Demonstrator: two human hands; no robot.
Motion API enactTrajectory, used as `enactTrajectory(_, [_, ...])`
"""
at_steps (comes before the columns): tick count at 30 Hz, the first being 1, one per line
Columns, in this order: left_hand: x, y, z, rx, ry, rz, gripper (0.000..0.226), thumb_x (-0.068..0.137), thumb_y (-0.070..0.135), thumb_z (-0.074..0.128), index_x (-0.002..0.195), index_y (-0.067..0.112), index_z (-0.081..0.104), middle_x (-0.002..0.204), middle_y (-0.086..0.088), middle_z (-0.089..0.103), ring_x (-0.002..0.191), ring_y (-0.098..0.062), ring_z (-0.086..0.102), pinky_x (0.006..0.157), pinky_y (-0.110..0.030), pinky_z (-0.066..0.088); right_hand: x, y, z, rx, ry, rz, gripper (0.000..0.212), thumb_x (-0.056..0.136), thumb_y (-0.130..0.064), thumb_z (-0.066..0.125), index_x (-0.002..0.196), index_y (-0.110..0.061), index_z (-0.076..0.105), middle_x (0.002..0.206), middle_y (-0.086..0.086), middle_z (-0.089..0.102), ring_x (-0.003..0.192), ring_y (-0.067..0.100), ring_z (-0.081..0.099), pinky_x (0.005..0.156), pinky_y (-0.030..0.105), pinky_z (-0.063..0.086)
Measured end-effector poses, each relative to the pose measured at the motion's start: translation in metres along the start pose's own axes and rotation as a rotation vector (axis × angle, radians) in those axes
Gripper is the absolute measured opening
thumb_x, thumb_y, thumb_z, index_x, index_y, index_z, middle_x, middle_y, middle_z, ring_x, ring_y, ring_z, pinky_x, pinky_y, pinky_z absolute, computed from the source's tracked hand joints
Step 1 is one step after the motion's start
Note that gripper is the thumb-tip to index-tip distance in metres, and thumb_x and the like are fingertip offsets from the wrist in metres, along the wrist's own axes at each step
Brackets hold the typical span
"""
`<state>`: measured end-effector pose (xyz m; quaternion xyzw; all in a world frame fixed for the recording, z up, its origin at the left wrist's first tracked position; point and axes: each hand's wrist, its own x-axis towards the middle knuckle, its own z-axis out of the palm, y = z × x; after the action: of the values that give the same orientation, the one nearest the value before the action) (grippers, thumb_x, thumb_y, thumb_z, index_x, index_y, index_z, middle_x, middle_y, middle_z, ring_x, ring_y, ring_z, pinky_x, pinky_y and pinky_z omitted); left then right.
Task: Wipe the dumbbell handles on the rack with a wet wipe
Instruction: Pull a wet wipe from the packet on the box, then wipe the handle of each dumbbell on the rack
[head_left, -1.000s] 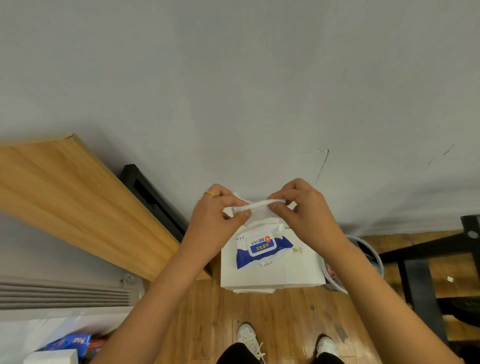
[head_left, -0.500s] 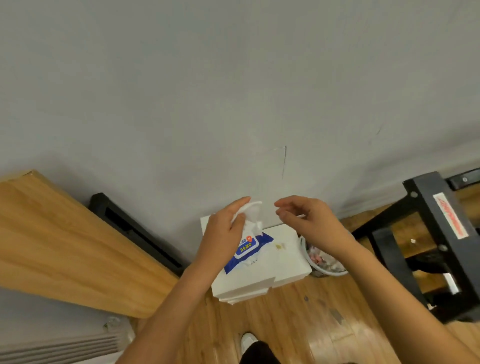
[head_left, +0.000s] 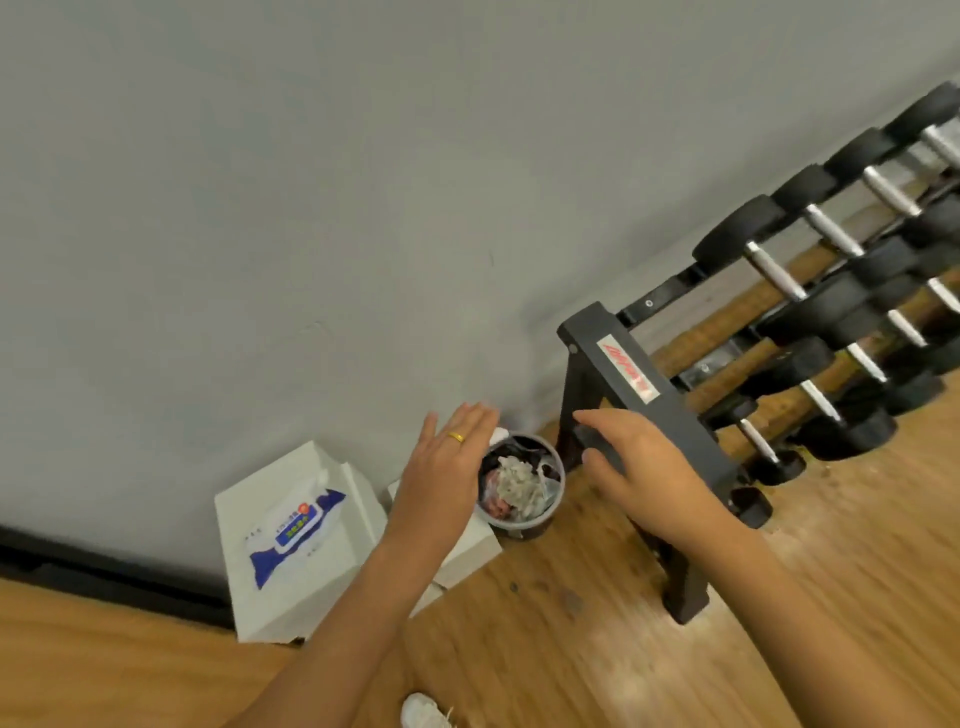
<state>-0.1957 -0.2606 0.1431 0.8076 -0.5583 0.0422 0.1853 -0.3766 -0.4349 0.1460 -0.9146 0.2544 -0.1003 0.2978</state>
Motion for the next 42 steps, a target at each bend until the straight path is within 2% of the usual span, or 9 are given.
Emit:
enactTrajectory(3, [0.025, 0.077, 0.027, 0.087, -0.029, 0.048, 0.091, 0.053, -0.026, 0.082, 0.138, 0.000, 0.061, 0.137, -0.018, 0.065, 0.129, -0.037, 0.061, 0.110, -0.061, 0.030, -0.028, 0.063, -0.037, -0.105, 0.030, -0.013, 0.047, 0.098, -0.024, 0.057, 0.144, -0.018, 0.051, 0.142, -0.002, 0.053, 0.135, 0.016, 0.043, 0.114, 0.029, 0.034])
enactTrajectory(5, [0.039, 0.116, 0.046, 0.094, -0.052, 0.050, 0.093, 0.054, -0.024, 0.085, 0.140, 0.000, 0.059, 0.140, -0.018, 0.063, 0.132, -0.036, 0.059, 0.112, -0.062, 0.028, -0.042, 0.098, -0.058, -0.176, 0.042, -0.028, 0.049, 0.097, -0.024, 0.057, 0.145, -0.018, 0.049, 0.144, -0.001, 0.052, 0.137, 0.017, 0.041, 0.118, 0.036, 0.034])
enactTrajectory(10, [0.080, 0.180, 0.085, 0.103, -0.145, 0.028, 0.089, 0.060, -0.013, 0.090, 0.142, 0.002, 0.058, 0.146, -0.016, 0.058, 0.139, -0.034, 0.052, 0.115, -0.058, 0.024, -0.059, 0.157, -0.096, -0.336, 0.085, -0.064, 0.051, 0.093, -0.021, 0.065, 0.142, -0.015, 0.054, 0.142, 0.002, 0.056, 0.137, 0.021, 0.045, 0.114, 0.030, 0.026])
enactTrajectory(19, [0.159, 0.213, 0.154, 0.111, -0.125, -0.054, 0.085, 0.061, -0.004, 0.095, 0.140, 0.003, 0.061, 0.142, -0.014, 0.062, 0.136, -0.031, 0.056, 0.112, -0.055, 0.031, -0.009, 0.243, -0.122, -0.438, -0.006, -0.198, 0.056, 0.092, -0.020, 0.066, 0.146, -0.014, 0.050, 0.149, 0.006, 0.049, 0.145, 0.027, 0.036, 0.118, 0.042, 0.035])
enactTrajectory(24, [0.206, 0.214, 0.191, 0.109, -0.131, -0.123, 0.092, 0.054, -0.012, 0.095, 0.138, 0.001, 0.061, 0.139, -0.015, 0.064, 0.132, -0.032, 0.059, 0.111, -0.055, 0.033, 0.036, 0.287, -0.137, -0.469, -0.033, -0.258, 0.059, 0.084, -0.017, 0.073, 0.140, -0.012, 0.056, 0.143, 0.007, 0.055, 0.140, 0.029, 0.043, 0.113, 0.042, 0.038])
enactTrajectory(28, [0.238, 0.220, 0.208, 0.133, -0.140, -0.204, 0.091, 0.055, -0.009, 0.096, 0.138, 0.005, 0.062, 0.141, -0.012, 0.063, 0.134, -0.030, 0.058, 0.110, -0.054, 0.030, 0.071, 0.320, -0.147, -0.428, -0.094, -0.264, 0.060, 0.091, -0.020, 0.068, 0.147, -0.015, 0.047, 0.151, 0.005, 0.048, 0.148, 0.027, 0.033, 0.118, 0.048, 0.035])
enactTrajectory(36, [0.312, 0.247, 0.251, 0.143, -0.115, -0.340, 0.087, 0.061, -0.026, 0.078, 0.141, 0.001, 0.058, 0.143, -0.016, 0.061, 0.137, -0.033, 0.055, 0.114, -0.057, 0.030, 0.141, 0.404, -0.172, -0.286, -0.165, -0.342, 0.053, 0.100, -0.022, 0.054, 0.151, -0.016, 0.040, 0.156, 0.002, 0.040, 0.152, 0.022, 0.023, 0.121, 0.045, 0.030])
enactTrajectory(39, [0.352, 0.275, 0.267, 0.075, -0.062, -0.396, 0.082, 0.067, -0.028, 0.071, 0.142, 0.000, 0.056, 0.142, -0.019, 0.060, 0.136, -0.037, 0.055, 0.115, -0.058, 0.028, 0.172, 0.437, -0.191, -0.211, -0.157, -0.390, 0.048, 0.101, -0.022, 0.050, 0.148, -0.014, 0.045, 0.151, 0.003, 0.048, 0.147, 0.021, 0.033, 0.122, 0.038, 0.026])
enactTrajectory(42, [0.398, 0.309, 0.275, -0.025, -0.032, -0.520, 0.078, 0.086, -0.020, 0.063, 0.155, 0.007, 0.041, 0.153, -0.020, 0.050, 0.144, -0.039, 0.044, 0.118, -0.046, 0.024, 0.199, 0.463, -0.211, -0.076, -0.183, -0.400, 0.041, 0.102, -0.021, 0.049, 0.142, -0.012, 0.054, 0.138, 0.003, 0.059, 0.134, 0.018, 0.048, 0.118, 0.033, 0.034])
